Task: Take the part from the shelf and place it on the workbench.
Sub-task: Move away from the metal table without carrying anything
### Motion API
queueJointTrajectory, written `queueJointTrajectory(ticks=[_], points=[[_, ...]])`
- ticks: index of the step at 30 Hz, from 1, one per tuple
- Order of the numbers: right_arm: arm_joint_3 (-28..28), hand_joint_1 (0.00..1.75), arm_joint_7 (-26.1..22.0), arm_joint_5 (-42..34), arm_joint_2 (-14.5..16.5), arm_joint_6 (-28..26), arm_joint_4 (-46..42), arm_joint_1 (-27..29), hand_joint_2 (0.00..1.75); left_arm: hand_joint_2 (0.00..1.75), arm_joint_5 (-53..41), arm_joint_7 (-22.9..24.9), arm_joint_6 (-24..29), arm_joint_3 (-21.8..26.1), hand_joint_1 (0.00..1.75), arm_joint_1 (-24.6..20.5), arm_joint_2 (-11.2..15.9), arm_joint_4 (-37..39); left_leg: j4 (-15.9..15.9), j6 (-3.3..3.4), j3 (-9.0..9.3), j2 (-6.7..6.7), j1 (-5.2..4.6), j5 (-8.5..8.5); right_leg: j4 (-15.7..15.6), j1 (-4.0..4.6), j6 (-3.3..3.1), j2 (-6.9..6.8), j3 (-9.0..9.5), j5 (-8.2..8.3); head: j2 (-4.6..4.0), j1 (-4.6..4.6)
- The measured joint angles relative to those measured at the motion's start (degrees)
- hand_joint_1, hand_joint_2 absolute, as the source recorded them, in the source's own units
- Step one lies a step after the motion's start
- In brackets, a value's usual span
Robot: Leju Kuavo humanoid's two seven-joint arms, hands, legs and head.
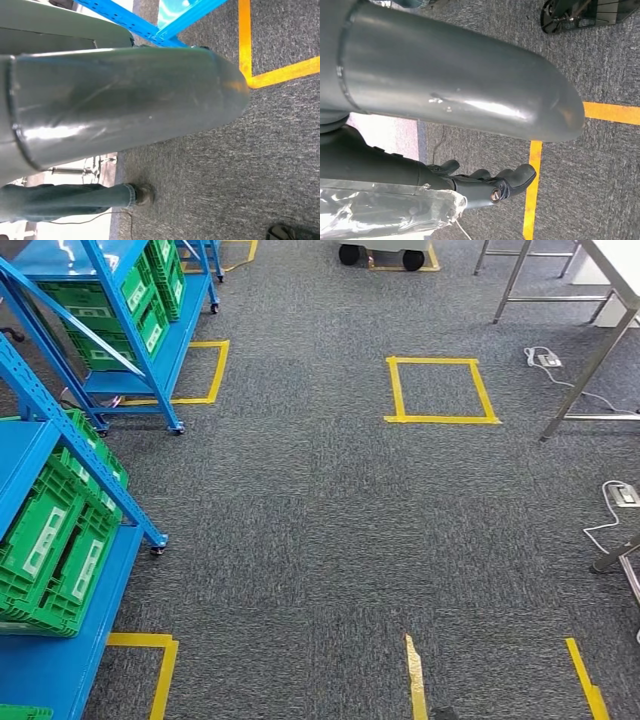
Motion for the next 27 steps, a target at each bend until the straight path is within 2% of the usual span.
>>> queueJointTrajectory(ticks=[12, 16, 19, 21, 23, 24, 25, 26, 27], points=[[-0.22, 0.00, 0.00, 0.11, -0.01, 0.01, 0.00, 0.03, 0.00, 0.00, 0.02, -0.01, 0.14, 0.02, 0.00, 0.01, 0.02, 0.00, 0.14, 0.20, 0.10, 0.01, -0.09, -0.04, -0.15, -0.06, 0.42, 0.00, 0.08, 0.14, 0.00, -0.04], [-0.26, 0.00, 0.00, 0.15, -0.01, 0.02, 0.00, 0.02, 0.00, 0.00, 0.02, -0.13, 0.27, 0.02, 0.00, 0.01, 0.08, 0.00, 0.08, 1.06, 0.14, 0.01, -0.33, -0.46, -0.32, -0.26, 1.01, -0.01, 0.57, 0.17, 0.00, -0.08], [-0.27, 0.00, 0.01, 0.25, -0.01, 0.03, 0.00, 0.04, 0.00, 0.00, 0.04, -0.17, 0.48, 0.02, 0.00, 0.03, 0.06, 0.00, -1.35, 2.05, 1.19, 0.09, -0.11, -0.31, 0.39, -0.28, 1.89, -0.02, 1.14, 0.43, -0.01, -0.03], [-0.28, 0.00, 0.01, 0.34, -0.01, 0.04, 0.00, -0.11, 0.00, 0.00, 0.08, -0.17, 0.60, 0.02, 0.00, 0.02, 0.01, 0.00, -2.05, 2.37, 2.30, 0.14, 0.17, -0.08, 3.69, -0.27, 2.05, 0.01, -0.74, -1.46, -0.01, 0.25], [-0.28, 0.00, 0.00, 0.40, -0.04, 0.04, 0.00, -0.19, 0.00, 0.00, 0.09, -0.17, 0.66, 0.02, 0.00, -0.02, -0.08, 0.00, -2.12, 2.45, 2.65, 0.17, 0.16, -0.32, 10.85, -0.26, 2.12, 0.04, -5.13, -4.47, -0.01, 0.48], [-0.28, 0.00, 0.02, 0.43, -0.06, 0.04, 0.00, -0.10, 0.00, 0.00, 0.09, -0.17, 0.66, 0.02, 0.00, -0.01, -0.13, 0.00, -2.11, 2.42, 2.79, 0.16, 0.14, -0.51, 13.93, -0.28, 2.19, 0.04, -7.42, -5.28, 0.00, 0.52], [-0.30, 0.00, 0.04, 0.46, -0.08, 0.04, 0.00, 0.06, 0.00, 0.00, 0.09, -0.17, 0.66, 0.02, 0.00, 0.05, -0.19, 0.00, -2.11, 2.31, 3.03, 0.13, 0.14, -0.74, 15.32, -0.31, 2.25, 0.04, -8.94, -5.02, 0.00, 0.52], [-0.31, 0.00, 0.05, 0.49, -0.10, 0.04, 0.00, 0.19, 0.00, 0.00, 0.09, -0.17, 0.66, 0.02, 0.00, 0.13, -0.22, 0.00, -2.10, 2.15, 3.41, 0.09, 0.17, -1.02, 14.30, -0.37, 2.32, 0.03, -9.24, -3.42, 0.00, 0.55], [-0.32, 0.00, 0.07, 0.54, -0.14, 0.04, 0.00, 0.28, 0.00, 0.00, 0.09, -0.17, 0.66, 0.02, 0.00, 0.20, -0.27, 0.00, -2.10, 1.92, 3.91, 0.05, 0.23, -1.37, 11.33, -0.48, 2.33, 0.02, -8.51, -0.84, 0.00, 0.53]])
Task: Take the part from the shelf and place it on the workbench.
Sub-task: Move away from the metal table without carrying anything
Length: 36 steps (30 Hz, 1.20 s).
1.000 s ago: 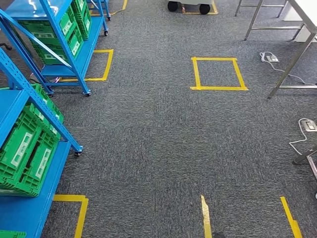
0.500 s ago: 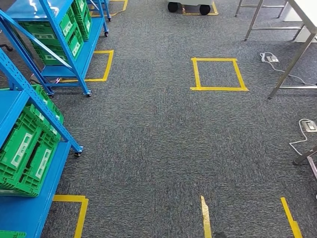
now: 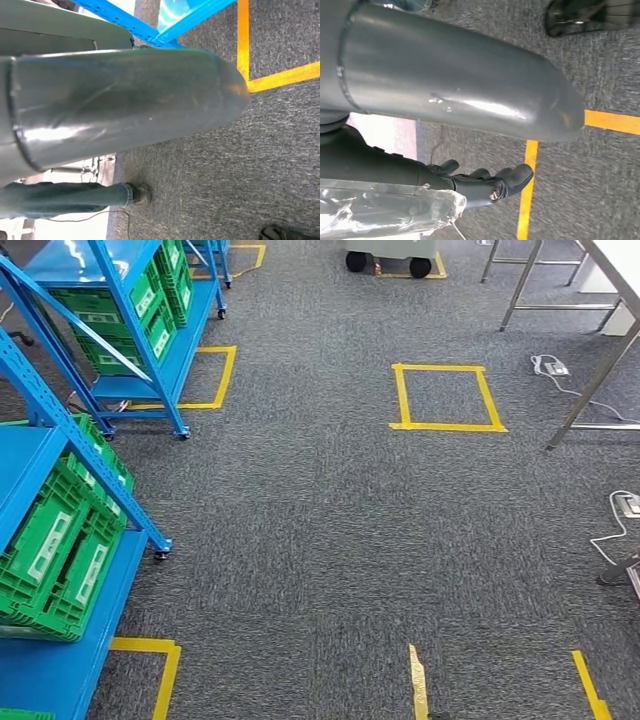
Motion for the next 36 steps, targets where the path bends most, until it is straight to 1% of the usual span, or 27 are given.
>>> queueJointTrajectory(ticks=[1, 2, 3, 5, 6, 8, 10, 12, 13, 14, 15, 16, 17, 18, 21, 23, 24, 25, 27, 28, 29, 30, 31, 32, 33, 34, 36], points=[[-0.01, 0.00, -0.01, 0.04, -0.04, 0.00, 0.00, 0.04, 0.00, 0.00, 0.00, 0.00, 0.00, 0.00, 0.00, 0.05, -0.04, 0.00, 0.00, -0.31, 0.53, -0.02, 0.05, -0.39, -3.72, -0.09, 0.08, 0.02, 1.33, 2.49, 0.00, -0.01], [-0.01, 0.00, -0.01, 0.07, -0.07, 0.01, 0.01, -0.01, 0.00, 0.00, 0.00, 0.00, 0.01, 0.00, 0.00, 0.01, -0.05, 0.00, 0.08, -0.66, 0.95, -0.01, 0.04, -0.76, -7.07, -0.08, -0.03, 0.01, 2.52, 3.76, -0.01, 0.01], [-0.01, 0.00, -0.01, 0.10, -0.09, 0.02, 0.01, -0.09, 0.00, 0.00, -0.01, 0.00, 0.02, 0.00, 0.00, -0.06, -0.05, 0.00, 0.15, -1.04, 1.16, 0.01, 0.01, -1.08, -9.19, 0.00, -0.45, -0.03, 3.49, 4.28, -0.01, -0.01], [-0.02, 0.00, -0.01, 0.15, -0.10, 0.05, 0.02, -0.09, 0.00, 0.00, -0.01, 0.00, 0.04, 0.00, 0.00, -0.16, -0.04, 0.00, 0.48, -1.79, 1.37, 0.06, -0.07, -1.44, -10.12, 0.26, -1.71, -0.08, 4.00, 3.85, -0.01, -0.09], [-0.04, 0.00, 0.00, 0.19, -0.12, 0.06, 0.02, -0.03, 0.00, 0.00, -0.01, 0.00, 0.04, 0.00, 0.00, -0.15, -0.03, 0.00, 0.66, -2.07, 1.40, 0.07, -0.05, -1.56, -10.08, 0.23, -2.30, -0.07, 4.32, 4.14, 0.00, -0.16], [-0.10, 0.00, 0.02, 0.27, -0.18, 0.06, 0.02, 0.08, 0.00, 0.00, 0.00, 0.00, 0.05, 0.01, 0.00, -0.14, -0.03, 0.00, 2.37, -2.64, 0.94, 0.12, 0.06, -2.27, -10.22, 0.10, -2.96, -0.02, 4.95, 4.21, 0.00, -0.30], [-0.14, 0.00, 0.00, 0.33, -0.20, 0.06, 0.02, -0.03, 0.00, 0.00, 0.00, 0.00, 0.08, 0.01, 0.00, -0.25, -0.05, 0.00, 7.77, -3.26, -1.90, 0.16, 0.22, -4.82, -10.33, 0.06, -3.40, -0.03, 5.52, 3.87, 0.00, -0.44], [-0.14, 0.00, 0.00, 0.34, -0.20, 0.07, 0.02, -0.07, 0.00, 0.00, 0.00, 0.00, 0.12, 0.01, 0.00, -0.25, -0.06, 0.00, 14.71, -3.60, -6.31, 0.16, 0.32, -7.77, -10.33, 0.14, -3.60, -0.01, 5.87, 3.38, 0.00, -0.48], [-0.15, 0.00, 0.01, 0.36, -0.21, 0.07, 0.02, -0.03, 0.00, 0.00, 0.00, 0.01, 0.15, 0.01, 0.00, -0.16, -0.06, 0.00, 16.54, -3.60, -7.91, 0.16, 0.34, -7.96, -10.33, 0.22, -3.62, 0.03, 6.16, 3.09, 0.00, -0.48], [-0.15, 0.00, 0.01, 0.39, -0.21, 0.07, 0.01, 0.01, 0.00, 0.00, 0.00, 0.01, 0.18, 0.02, 0.00, -0.07, -0.06, 0.00, 16.26, -3.46, -8.50, 0.16, 0.33, -6.75, -10.32, 0.32, -3.64, 0.10, 6.55, 2.80, 0.00, -0.48], [-0.16, 0.00, 0.02, 0.43, -0.22, 0.07, 0.01, 0.03, 0.00, 0.00, 0.00, 0.02, 0.19, 0.02, 0.00, 0.00, -0.06, 0.00, 13.91, -3.17, -8.12, 0.16, 0.30, -4.31, -10.33, 0.44, -3.64, 0.17, 7.07, 2.45, 0.00, -0.49], [-0.16, 0.00, 0.01, 0.46, -0.21, 0.07, 0.01, 0.04, 0.00, 0.00, 0.00, 0.02, 0.20, 0.02, 0.00, 0.04, -0.06, 0.00, 10.28, -2.73, -7.12, 0.16, 0.19, -1.27, -10.37, 0.53, -3.64, 0.23, 7.53, 2.07, 0.00, -0.48], [-0.16, 0.00, 0.01, 0.48, -0.19, 0.08, 0.03, 0.03, 0.00, 0.00, 0.00, 0.02, 0.21, 0.02, 0.00, 0.03, -0.01, 0.00, 7.18, -2.23, -6.14, 0.17, 0.00, 0.74, -10.42, 0.60, -3.59, 0.25, 7.99, 1.76, -0.01, -0.39], [-0.17, 0.00, 0.00, 0.49, -0.16, 0.10, 0.04, -0.02, 0.00, 0.00, 0.00, 0.02, 0.25, 0.02, 0.00, -0.02, 0.02, 0.00, 4.62, -1.69, -5.42, 0.19, -0.27, 1.77, -10.49, 0.58, -3.45, 0.25, 8.19, 1.51, -0.01, -0.32], [-0.18, 0.00, 0.01, 0.49, -0.09, 0.18, 0.07, -0.21, 0.00, 0.00, 0.00, 0.10, 0.37, 0.03, 0.00, -0.01, 0.06, 0.00, 1.85, -0.69, -4.74, 0.20, -0.88, 1.77, -10.95, 0.42, -2.51, 0.22, 8.25, 0.99, 0.00, -0.48], [-0.18, 0.00, -0.01, 0.51, -0.05, 0.21, 0.05, -0.17, 0.00, 0.00, 0.00, 0.17, 0.41, 0.04, 0.00, 0.10, 0.04, 0.00, 0.51, -0.44, -3.60, 0.21, -0.55, 2.21, -10.71, 0.47, -1.99, 0.18, 8.38, 0.18, -0.01, -0.51], [-0.18, 0.00, -0.02, 0.52, -0.04, 0.20, 0.04, -0.22, 0.00, 0.00, 0.00, 0.16, 0.43, 0.04, 0.00, 0.03, 0.03, 0.00, -0.11, -0.31, -2.95, 0.23, -0.36, 2.24, -9.16, 0.51, -1.79, 0.16, 7.79, -0.80, -0.01, -0.48], [-0.18, 0.00, -0.03, 0.54, -0.06, 0.20, 0.03, -0.27, 0.00, 0.00, 0.00, 0.16, 0.44, 0.04, 0.00, -0.08, -0.01, 0.00, -0.47, -0.21, -2.42, 0.25, -0.20, 2.14, -6.35, 0.47, -1.65, 0.16, 6.23, -2.21, -0.01, -0.41], [-0.18, 0.00, -0.06, 0.55, -0.08, 0.20, 0.04, -0.34, 0.00, 0.00, 0.00, 0.15, 0.43, 0.04, 0.00, -0.27, -0.12, 0.00, -0.55, -0.03, -1.88, 0.26, -0.22, 1.58, 1.34, 0.42, -1.32, 0.13, 1.53, -5.04, 0.00, -0.30], [-0.18, 0.00, -0.04, 0.53, -0.08, 0.20, 0.04, -0.27, 0.00, 0.00, 0.00, 0.16, 0.41, 0.04, 0.00, -0.28, -0.16, 0.00, -0.54, -0.03, -1.57, 0.23, -0.23, 1.25, 3.98, 0.40, -1.20, 0.13, -0.45, -5.32, 0.00, -0.27], [-0.18, 0.00, -0.03, 0.53, -0.10, 0.20, 0.04, -0.17, 0.00, 0.00, 0.00, 0.16, 0.42, 0.04, 0.00, -0.21, -0.19, 0.00, -0.53, -0.03, -1.16, 0.19, -0.24, 0.90, 4.65, 0.42, -1.14, 0.13, -1.48, -4.37, 0.00, -0.25], [-0.18, 0.00, -0.02, 0.52, -0.13, 0.20, 0.04, -0.09, 0.00, 0.00, 0.00, 0.17, 0.42, 0.04, 0.00, -0.14, -0.19, 0.00, -0.52, -0.10, -0.62, 0.14, -0.24, 0.51, 2.92, 0.43, -1.17, 0.12, -1.28, -2.17, 0.00, -0.24], [-0.18, 0.00, 0.00, 0.52, -0.16, 0.20, 0.04, -0.05, 0.00, 0.00, 0.00, 0.17, 0.42, 0.04, 0.00, -0.09, -0.20, 0.00, -0.51, -0.22, 0.03, 0.10, -0.24, 0.06, -0.72, 0.44, -1.28, 0.12, -0.10, 0.78, 0.00, -0.22], [-0.18, 0.00, -0.01, 0.52, -0.20, 0.20, 0.04, -0.06, 0.00, 0.00, 0.00, 0.17, 0.42, 0.04, 0.00, -0.07, -0.22, 0.00, -0.49, -0.43, 0.56, 0.09, -0.31, -0.41, -4.49, 0.51, -1.45, 0.11, 1.48, 3.06, 0.00, -0.25], [-0.18, 0.00, -0.01, 0.52, -0.22, 0.20, 0.04, -0.10, 0.00, 0.00, 0.00, 0.17, 0.42, 0.04, 0.00, -0.12, -0.25, 0.00, -0.36, -0.68, 0.94, 0.08, -0.40, -0.85, -7.81, 0.57, -1.70, 0.12, 3.00, 4.53, 0.00, -0.26], [-0.17, 0.00, -0.02, 0.52, -0.24, 0.20, 0.03, -0.15, 0.00, 0.00, 0.00, 0.17, 0.42, 0.04, 0.00, -0.18, -0.27, 0.00, -0.26, -0.94, 1.11, 0.09, -0.48, -1.14, -9.74, 0.65, -1.92, 0.15, 3.97, 5.10, 0.00, -0.32], [-0.17, 0.00, -0.02, 0.52, -0.24, 0.19, 0.03, -0.17, 0.00, 0.00, 0.01, 0.17, 0.42, 0.04, 0.00, -0.28, -0.30, 0.00, -0.17, -1.38, 1.13, 0.11, -0.54, -1.42, -10.61, 0.75, -2.38, 0.25, 4.57, 4.74, 0.00, -0.43]])
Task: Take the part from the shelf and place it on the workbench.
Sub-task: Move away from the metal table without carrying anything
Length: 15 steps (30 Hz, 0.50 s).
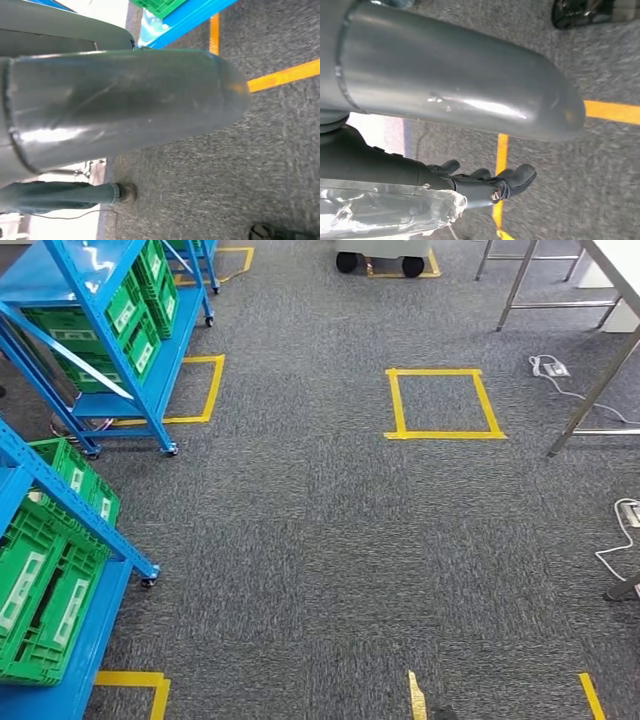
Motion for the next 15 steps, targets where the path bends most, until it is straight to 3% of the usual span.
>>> queueJointTrajectory(ticks=[3, 4, 6, 7, 8, 9, 11, 12, 13, 15], points=[[-0.03, 0.00, -0.01, 0.03, 0.00, -0.02, 0.00, 0.02, 0.00, 0.00, 0.02, -0.01, 0.01, 0.00, 0.00, -0.04, 0.07, 0.00, 1.97, -0.89, -0.74, 0.03, 0.12, -1.81, -0.55, -0.39, -0.66, -0.04, 0.56, -0.11, 0.00, -0.38], [-0.03, 0.00, -0.03, 0.04, 0.00, -0.01, 0.01, -0.03, 0.00, 0.00, 0.02, -0.01, 0.02, 0.00, 0.00, -0.06, 0.09, 0.00, 4.68, -1.27, -2.05, 0.05, 0.27, -3.29, -0.75, -0.51, -0.89, -0.09, 0.81, -0.16, 0.00, -0.57], [-0.03, 0.00, -0.04, 0.06, 0.00, -0.02, 0.01, -0.11, 0.00, 0.00, 0.02, -0.02, 0.02, 0.00, 0.00, -0.09, 0.10, 0.00, 12.62, -1.91, -6.38, 0.06, 0.69, -6.43, -0.81, -0.50, -1.21, -0.17, 1.06, -0.39, 0.00, -0.88], [-0.03, 0.00, -0.02, 0.08, -0.01, -0.05, 0.01, -0.09, 0.00, 0.00, 0.02, -0.02, 0.05, 0.00, 0.00, -0.03, 0.10, 0.00, 15.73, -2.13, -8.32, 0.06, 0.91, -7.04, -0.81, -0.50, -1.29, -0.18, 1.16, -0.52, 0.00, -0.86], [-0.03, 0.00, 0.01, 0.13, -0.01, -0.12, 0.01, -0.05, 0.00, 0.00, 0.02, -0.02, 0.10, 0.00, 0.00, 0.06, 0.10, 0.00, 17.00, -2.30, -9.42, 0.06, 1.12, -6.48, -0.80, -0.50, -1.30, -0.15, 1.33, -0.66, 0.00, -0.87], [-0.03, 0.00, 0.04, 0.25, -0.02, -0.24, 0.00, -0.02, 0.00, 0.00, 0.02, -0.02, 0.18, 0.00, 0.00, 0.14, 0.10, 0.00, 15.98, -2.39, -9.42, 0.07, 1.31, -4.70, -0.80, -0.51, -1.25, -0.08, 1.56, -0.82, 0.00, -0.87], [-0.03, 0.00, 0.10, 0.66, -0.02, -0.60, 0.01, 0.02, 0.00, 0.00, 0.02, -0.02, 0.37, 0.00, 0.00, 0.18, 0.10, 0.00, 9.06, -2.28, -6.92, 0.07, 1.55, 0.40, -0.82, -0.53, -1.00, 0.05, 2.15, -1.18, 0.00, -0.87], [-0.03, 0.00, 0.13, 0.89, -0.02, -0.80, 0.00, -0.01, 0.00, 0.00, 0.02, -0.02, 0.43, 0.00, 0.00, 0.14, 0.10, 0.00, 5.56, -2.11, -5.48, 0.06, 1.51, 2.11, -0.75, -0.45, -0.75, 0.10, 2.35, -1.38, 0.00, -0.86], [-0.03, 0.00, 0.17, 1.06, -0.02, -1.01, 0.00, -0.05, 0.00, 0.00, 0.02, -0.02, 0.48, 0.00, 0.00, 0.06, 0.09, 0.00, 2.95, -1.91, -4.40, 0.07, 1.46, 2.82, -0.60, -0.36, -0.53, 0.12, 2.37, -1.59, 0.00, -0.85], [-0.03, 0.00, 0.27, 1.25, -0.02, -1.35, -0.01, -0.10, 0.00, 0.00, 0.01, -0.02, 0.52, 0.00, 0.00, -0.04, 0.06, 0.00, 1.10, -1.84, -3.68, 0.04, 1.32, 2.53, -0.31, -0.18, -0.62, 0.07, 2.15, -1.92, 0.00, -0.64]])
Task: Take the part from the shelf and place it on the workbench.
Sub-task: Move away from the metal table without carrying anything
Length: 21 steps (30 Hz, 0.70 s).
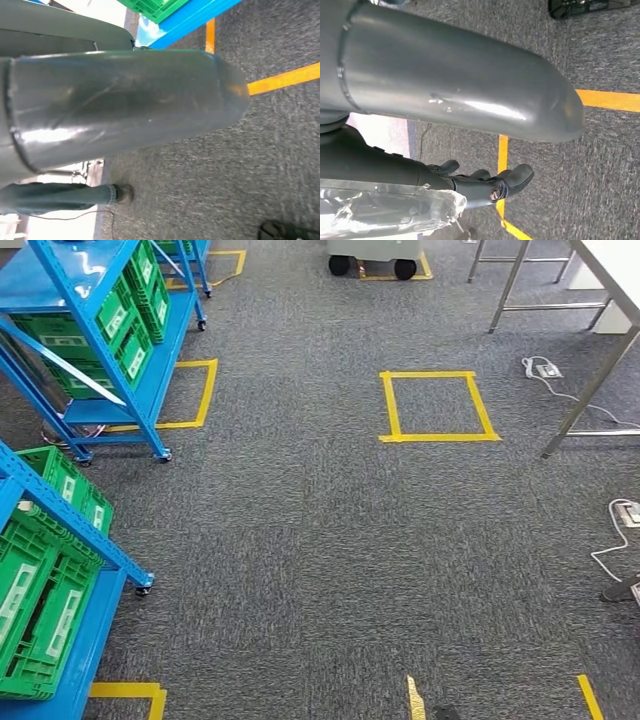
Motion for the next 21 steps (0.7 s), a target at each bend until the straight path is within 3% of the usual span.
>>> queueJointTrajectory(ticks=[2, 13, 16, 18, 21], points=[[0.02, 0.00, 0.23, 0.29, 0.00, -0.35, 0.00, 0.00, 0.00, 0.00, -0.01, 0.00, 0.04, 0.01, 0.00, 0.10, -0.02, 0.00, -0.21, 0.01, 0.03, -0.04, -0.15, -0.17, -0.09, -0.12, -0.19, -0.12, -0.03, -0.05, 0.00, 0.19], [0.36, 0.00, 1.93, 2.50, 0.02, -2.73, 0.00, 0.00, 0.00, 0.00, -0.09, 0.40, 0.07, 0.00, 0.00, 0.12, 0.11, 0.00, 0.21, 1.86, -0.05, -0.05, -1.31, -0.49, -0.97, -1.23, 2.20, -0.13, 0.43, 0.44, 0.00, 0.14], [0.83, 0.00, 2.38, 3.44, 0.09, -3.00, 0.00, -0.02, 0.00, 0.00, -0.19, 0.54, 0.04, 0.00, 0.00, 0.10, 0.14, 0.00, -0.47, 2.72, 0.26, -0.20, -1.25, -0.13, -1.01, -1.32, 2.87, -0.33, 0.54, 0.20, 0.00, 0.15], [1.06, 0.00, 2.51, 3.85, 0.10, -3.05, 0.00, -0.06, 0.00, 0.00, -0.27, 0.55, 0.01, 0.00, 0.00, 0.07, 0.12, 0.00, -1.26, 3.36, 0.67, -0.43, -0.95, 0.34, 2.24, -1.21, 2.93, -0.35, -0.97, -1.91, 0.00, 0.34], [1.23, 0.00, 2.64, 4.05, 0.09, -3.08, 0.00, 0.01, 0.00, 0.00, -0.33, 0.56, -0.06, 0.00, 0.00, 0.13, 0.05, 0.00, -1.39, 3.62, 0.67, -1.06, -0.96, 0.46, 13.57, -1.11, 2.74, -0.30, -6.57, -6.93, 0.00, 0.50]])
